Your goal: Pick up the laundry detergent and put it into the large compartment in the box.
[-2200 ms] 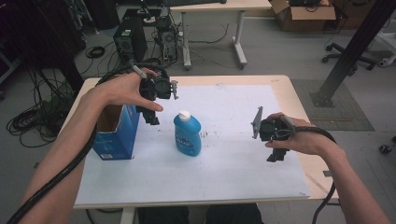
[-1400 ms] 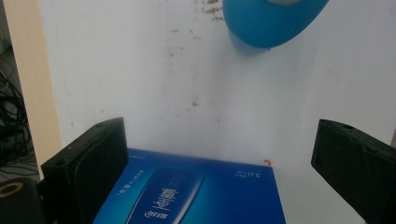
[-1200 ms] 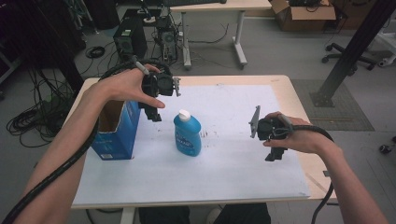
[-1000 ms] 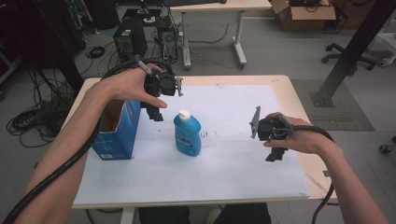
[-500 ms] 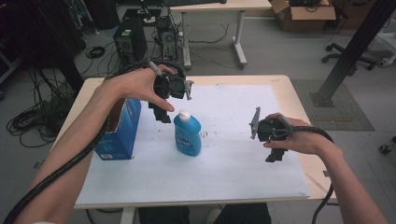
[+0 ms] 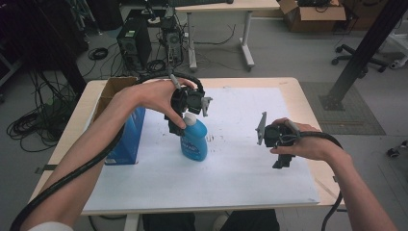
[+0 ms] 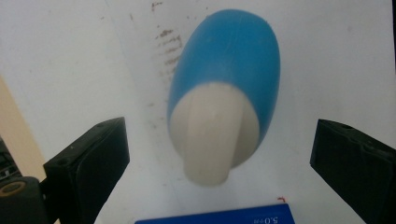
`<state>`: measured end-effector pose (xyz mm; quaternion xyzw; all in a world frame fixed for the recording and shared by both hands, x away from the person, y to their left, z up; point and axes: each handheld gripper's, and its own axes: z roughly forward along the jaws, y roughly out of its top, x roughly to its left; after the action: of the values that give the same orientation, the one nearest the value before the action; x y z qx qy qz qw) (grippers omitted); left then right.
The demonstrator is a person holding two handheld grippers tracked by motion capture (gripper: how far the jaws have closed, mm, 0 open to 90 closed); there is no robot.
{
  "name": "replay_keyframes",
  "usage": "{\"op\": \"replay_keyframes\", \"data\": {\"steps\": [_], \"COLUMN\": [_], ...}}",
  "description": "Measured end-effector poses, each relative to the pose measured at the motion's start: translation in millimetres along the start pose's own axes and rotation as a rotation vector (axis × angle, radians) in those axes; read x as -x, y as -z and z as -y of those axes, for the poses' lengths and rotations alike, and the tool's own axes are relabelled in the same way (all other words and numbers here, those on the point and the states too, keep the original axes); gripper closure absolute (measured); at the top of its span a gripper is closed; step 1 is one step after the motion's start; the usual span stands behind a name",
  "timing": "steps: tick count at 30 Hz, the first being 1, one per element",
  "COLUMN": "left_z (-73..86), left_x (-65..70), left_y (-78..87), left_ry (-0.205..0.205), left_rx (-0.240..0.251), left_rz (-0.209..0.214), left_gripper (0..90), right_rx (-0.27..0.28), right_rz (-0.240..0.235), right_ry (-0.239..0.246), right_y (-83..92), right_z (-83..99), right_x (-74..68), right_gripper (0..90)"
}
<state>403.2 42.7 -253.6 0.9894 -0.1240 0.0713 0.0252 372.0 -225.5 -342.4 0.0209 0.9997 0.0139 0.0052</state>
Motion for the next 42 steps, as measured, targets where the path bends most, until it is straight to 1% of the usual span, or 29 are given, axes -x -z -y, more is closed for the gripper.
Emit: {"op": "replay_keyframes", "data": {"steps": [1, 2, 4, 6, 7, 9, 10, 11, 19, 22, 25, 28, 29, 30, 34, 37, 41, 42], "left_z": [0.0, -1.7, -2.9, -4.1, -4.1, -5.3, -5.6, -5.7, -8.1, -8.4, -8.6, -8.4, -8.3, -8.2, -8.4, -8.5, -7.8, -7.4], "left_x": [0.0, -0.2, -0.2, 0.3, 0.3, 0.6, 0.6, 0.9, 1.1, 0.7, 0.5, 0.6, 0.8, 1.0, 1.5, 1.5, 1.9, 1.4], "left_y": [0.0, -3.4, -6.6, -9.3, -9.3, -13.9, -14.9, -17.5, -25.1, -27.7, -30.0, -32.6, -33.3, -33.8, -35.9, -36.8, -38.9, -38.9], "left_ry": [0.0, -0.008, -0.02, -0.032, -0.032, -0.048, -0.051, -0.055, -0.068, -0.087, -0.089, -0.086, -0.096, -0.097, -0.091, -0.094, -0.088, -0.092], "left_rx": [0.0, -0.001, 0.005, -0.001, -0.001, 0.003, 0.001, 0.01, 0.003, 0.002, -0.004, -0.003, -0.001, 0.0, -0.001, 0.001, 0.004, -0.001], "left_rz": [0.0, 0.003, 0.001, 0.009, 0.009, 0.014, 0.018, 0.02, 0.031, 0.026, 0.029, 0.03, 0.02, 0.015, 0.01, 0.011, 0.014, 0.007], "left_gripper": [5.0, 5.1, 5.2, 5.4, 5.9, 6.8, 7.5, 7.8, 7.1, 7.3, 7.3, 7.4, 7.1, 6.8, 6.0, 7.7, 9.3, 9.5], "right_rx": [0.0, -0.001, -0.003, 0.0, 0.0, -0.001, 0.002, 0.001, 0.001, 0.001, -0.005, -0.001, -0.003, -0.004, -0.002, -0.002, -0.001, -0.005], "right_rz": [0.0, -0.002, -0.003, -0.003, -0.003, -0.004, -0.004, -0.006, -0.014, -0.015, -0.017, -0.02, -0.022, -0.026, -0.029, -0.027, -0.03, -0.032], "right_ry": [0.0, -0.004, -0.005, 0.0, 0.0, -0.006, 0.0, -0.002, 0.001, -0.001, -0.008, -0.001, 0.0, 0.0, 0.0, 0.003, 0.001, -0.004], "right_y": [0.0, -0.1, -0.4, -1.2, -1.2, -1.9, -2.5, -2.8, -6.8, -7.5, -7.9, -9.4, -9.7, -10.3, -11.0, -11.8, -12.2, -12.4], "right_z": [0.0, 0.1, 0.2, 0.6, 0.6, 1.0, 1.0, 1.0, 1.9, 2.3, 2.2, 1.9, 1.8, 1.7, 1.5, 1.1, 1.2, 1.5], "right_x": [0.0, -0.5, -1.0, -0.7, -0.7, -1.1, -0.8, -1.0, -0.6, -0.6, -1.2, -0.9, -0.8, -0.9, -0.4, 0.0, 0.2, -0.1], "right_gripper": [4.6, 4.6, 4.5, 4.5, 4.5, 4.5, 4.5, 4.5, 4.6, 4.6, 4.6, 4.7, 4.7, 5.0, 4.9, 4.9, 4.9, 4.9]}}
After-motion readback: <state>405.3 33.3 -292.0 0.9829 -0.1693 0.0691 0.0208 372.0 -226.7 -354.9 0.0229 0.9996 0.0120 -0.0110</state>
